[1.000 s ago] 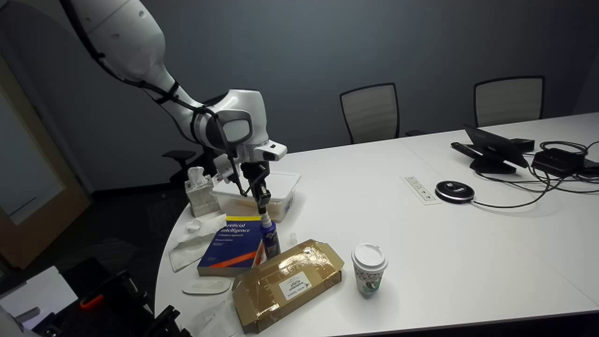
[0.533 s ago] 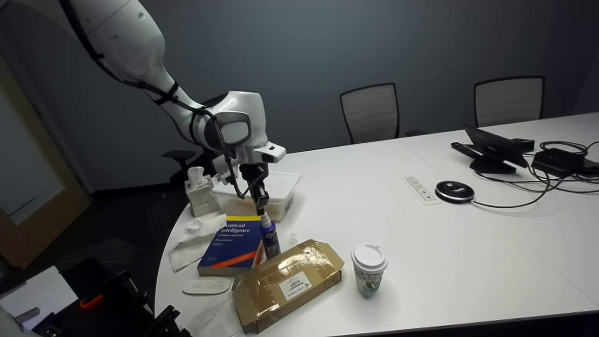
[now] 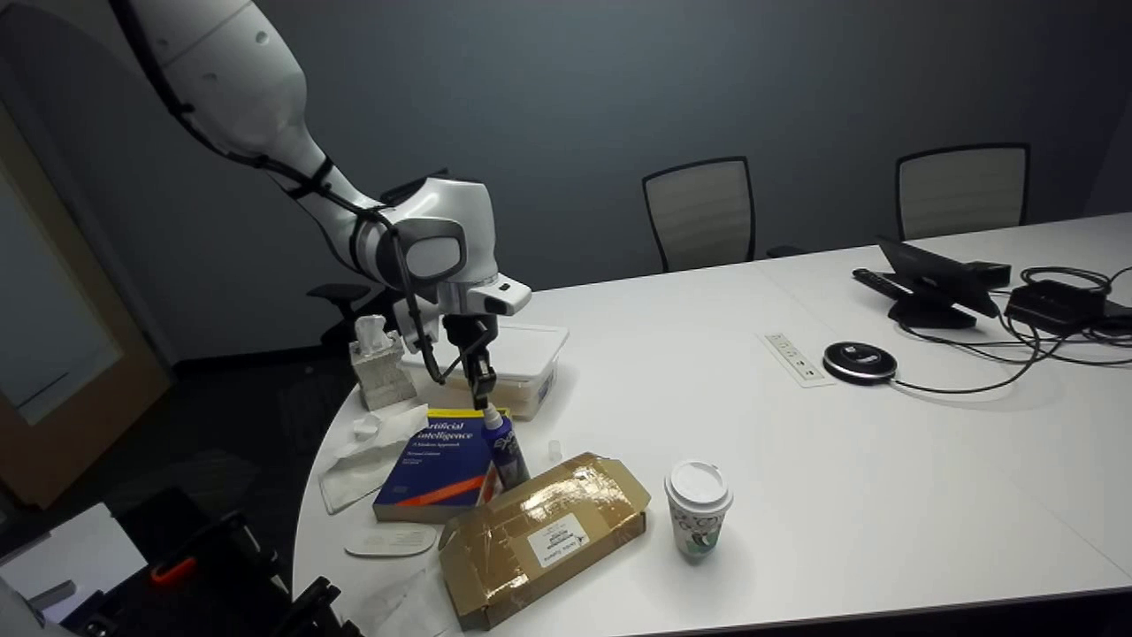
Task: Press down the spray bottle
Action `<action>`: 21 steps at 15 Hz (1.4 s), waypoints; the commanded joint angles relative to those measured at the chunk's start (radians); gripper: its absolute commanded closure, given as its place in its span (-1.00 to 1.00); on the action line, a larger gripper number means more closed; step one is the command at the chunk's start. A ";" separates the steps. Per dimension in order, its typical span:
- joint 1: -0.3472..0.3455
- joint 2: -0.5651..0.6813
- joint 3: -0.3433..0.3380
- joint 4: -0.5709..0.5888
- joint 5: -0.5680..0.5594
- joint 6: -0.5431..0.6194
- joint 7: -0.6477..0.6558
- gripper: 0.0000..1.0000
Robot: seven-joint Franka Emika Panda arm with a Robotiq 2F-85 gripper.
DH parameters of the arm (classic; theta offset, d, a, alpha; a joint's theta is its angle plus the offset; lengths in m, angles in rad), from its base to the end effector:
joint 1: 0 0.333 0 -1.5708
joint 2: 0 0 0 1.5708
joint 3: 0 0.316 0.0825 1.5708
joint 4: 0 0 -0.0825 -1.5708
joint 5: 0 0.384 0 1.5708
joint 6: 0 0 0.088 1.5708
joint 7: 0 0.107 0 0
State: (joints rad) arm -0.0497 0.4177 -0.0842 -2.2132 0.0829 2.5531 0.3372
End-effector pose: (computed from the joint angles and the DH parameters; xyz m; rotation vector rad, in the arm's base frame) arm 0.5377 -0.0749 0.1810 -3.0260 0.8308 0.1189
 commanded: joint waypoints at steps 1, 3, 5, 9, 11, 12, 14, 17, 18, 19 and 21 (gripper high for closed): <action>0.025 0.013 -0.035 -0.031 -0.012 0.035 0.027 1.00; 0.033 -0.002 -0.061 -0.027 -0.037 0.025 0.036 1.00; 0.037 -0.009 -0.086 -0.019 -0.068 0.017 0.041 1.00; 0.016 -0.068 -0.073 -0.026 -0.037 0.005 -0.002 1.00; 0.013 -0.112 -0.062 -0.034 -0.029 0.002 -0.020 0.46; 0.018 -0.134 -0.061 -0.035 -0.035 -0.007 -0.018 0.32; 0.027 -0.176 -0.064 -0.035 -0.054 -0.028 0.001 0.02; 0.044 -0.238 -0.077 -0.027 -0.101 -0.097 0.056 -0.42; 0.042 -0.256 -0.075 -0.024 -0.111 -0.124 0.064 -0.55; 0.039 -0.274 -0.069 -0.022 -0.116 -0.151 0.070 -0.72; 0.032 -0.302 -0.056 -0.019 -0.110 -0.189 0.059 -0.99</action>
State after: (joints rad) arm -0.0180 0.1831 -0.1517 -2.2124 -0.0078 2.4268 0.3658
